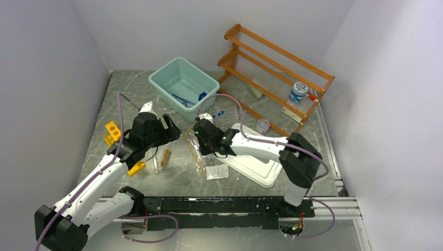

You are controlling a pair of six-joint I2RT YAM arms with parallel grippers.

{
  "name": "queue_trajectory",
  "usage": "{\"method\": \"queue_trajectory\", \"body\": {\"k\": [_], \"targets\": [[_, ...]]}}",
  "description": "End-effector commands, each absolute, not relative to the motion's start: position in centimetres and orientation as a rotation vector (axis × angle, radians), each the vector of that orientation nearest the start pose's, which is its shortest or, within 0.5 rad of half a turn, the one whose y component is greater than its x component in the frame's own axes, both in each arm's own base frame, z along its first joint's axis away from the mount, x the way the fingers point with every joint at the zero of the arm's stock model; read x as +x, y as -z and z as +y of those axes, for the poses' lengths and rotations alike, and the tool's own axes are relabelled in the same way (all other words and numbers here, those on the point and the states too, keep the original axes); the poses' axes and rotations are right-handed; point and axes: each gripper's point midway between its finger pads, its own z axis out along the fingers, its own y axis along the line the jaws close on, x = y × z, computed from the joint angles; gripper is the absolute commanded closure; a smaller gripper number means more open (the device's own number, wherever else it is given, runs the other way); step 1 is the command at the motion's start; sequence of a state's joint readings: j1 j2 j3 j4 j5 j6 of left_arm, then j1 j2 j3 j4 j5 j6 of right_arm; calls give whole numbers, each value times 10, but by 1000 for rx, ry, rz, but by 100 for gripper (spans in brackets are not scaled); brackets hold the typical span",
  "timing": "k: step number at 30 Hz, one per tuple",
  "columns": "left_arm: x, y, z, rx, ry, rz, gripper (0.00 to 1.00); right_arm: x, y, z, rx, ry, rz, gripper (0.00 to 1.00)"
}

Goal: Organize the chemistry lab equipment

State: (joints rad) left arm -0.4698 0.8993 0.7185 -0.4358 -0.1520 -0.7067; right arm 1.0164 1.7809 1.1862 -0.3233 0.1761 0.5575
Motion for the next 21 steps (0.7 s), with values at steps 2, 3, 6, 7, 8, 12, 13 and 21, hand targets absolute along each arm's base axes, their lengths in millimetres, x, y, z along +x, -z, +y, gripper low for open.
{"method": "queue_trajectory", "body": {"k": [2,3,6,7,8,12,13,21], "targets": [[259,-196,-165,-208,729,2164,17,222,-105,381,-614,-716,2289,98],[259,-199,-165,-187,725,2170,16,219,-112,383,-627,-758,2259,98],[255,-207,-172,-126,788,2190,15,214,-136,389,-648,-857,2168,98],[252,-209,-179,-111,840,2196,15,214,-146,391,-647,-886,2133,98],[249,-210,-185,-110,893,2200,15,214,-153,392,-645,-906,2104,98],[238,-200,-206,-163,1099,2217,16,217,-184,396,-603,-974,1990,99],[238,-199,-209,-184,1132,2212,17,218,-191,397,-590,-987,1965,99],[249,-207,-206,-288,1145,2127,42,224,-218,403,-531,-1041,1871,100]]}}
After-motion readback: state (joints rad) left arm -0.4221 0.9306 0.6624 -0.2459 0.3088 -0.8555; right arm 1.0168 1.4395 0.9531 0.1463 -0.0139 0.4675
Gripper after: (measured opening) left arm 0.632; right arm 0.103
